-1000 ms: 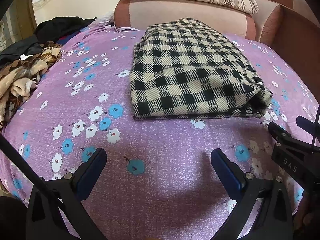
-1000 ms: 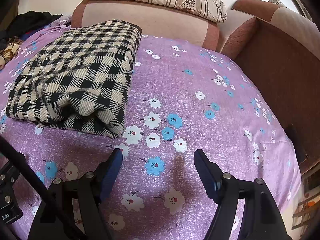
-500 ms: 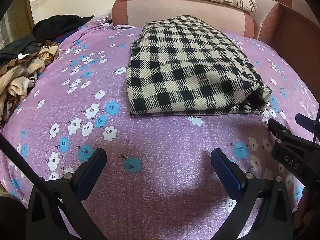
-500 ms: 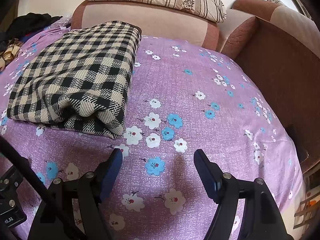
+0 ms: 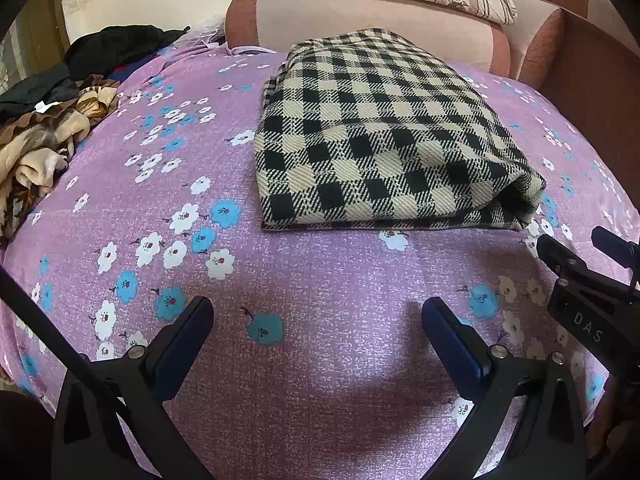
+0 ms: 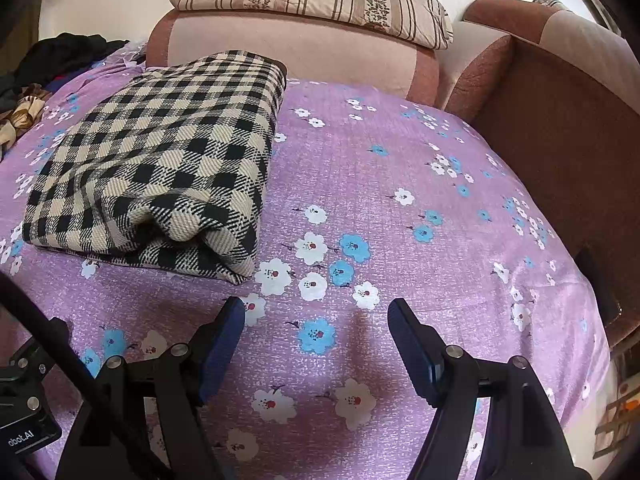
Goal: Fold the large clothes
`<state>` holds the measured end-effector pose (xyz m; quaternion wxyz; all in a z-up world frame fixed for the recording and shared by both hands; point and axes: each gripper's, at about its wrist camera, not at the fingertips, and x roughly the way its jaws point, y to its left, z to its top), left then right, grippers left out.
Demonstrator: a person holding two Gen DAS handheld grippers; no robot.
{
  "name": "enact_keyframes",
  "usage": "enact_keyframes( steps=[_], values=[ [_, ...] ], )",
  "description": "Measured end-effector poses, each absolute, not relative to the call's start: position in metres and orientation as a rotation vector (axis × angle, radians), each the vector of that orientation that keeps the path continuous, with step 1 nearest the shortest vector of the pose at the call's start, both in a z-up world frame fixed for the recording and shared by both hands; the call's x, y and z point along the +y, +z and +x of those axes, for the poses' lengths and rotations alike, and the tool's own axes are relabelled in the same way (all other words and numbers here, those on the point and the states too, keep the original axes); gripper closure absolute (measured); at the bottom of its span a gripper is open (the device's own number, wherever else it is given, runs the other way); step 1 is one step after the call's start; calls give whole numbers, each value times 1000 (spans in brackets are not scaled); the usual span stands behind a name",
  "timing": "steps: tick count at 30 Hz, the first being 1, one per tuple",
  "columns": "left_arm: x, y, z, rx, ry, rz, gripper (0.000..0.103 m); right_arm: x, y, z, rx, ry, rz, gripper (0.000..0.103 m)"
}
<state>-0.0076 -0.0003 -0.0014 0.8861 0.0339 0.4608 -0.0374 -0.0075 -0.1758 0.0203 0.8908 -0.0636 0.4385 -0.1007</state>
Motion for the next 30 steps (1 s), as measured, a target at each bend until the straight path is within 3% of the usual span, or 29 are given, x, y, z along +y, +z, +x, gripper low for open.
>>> enact_keyframes(
  steps=[30],
  values=[
    [1, -3, -7, 963, -76, 66, 0, -176, 19, -8, 907, -200, -128, 24]
  ],
)
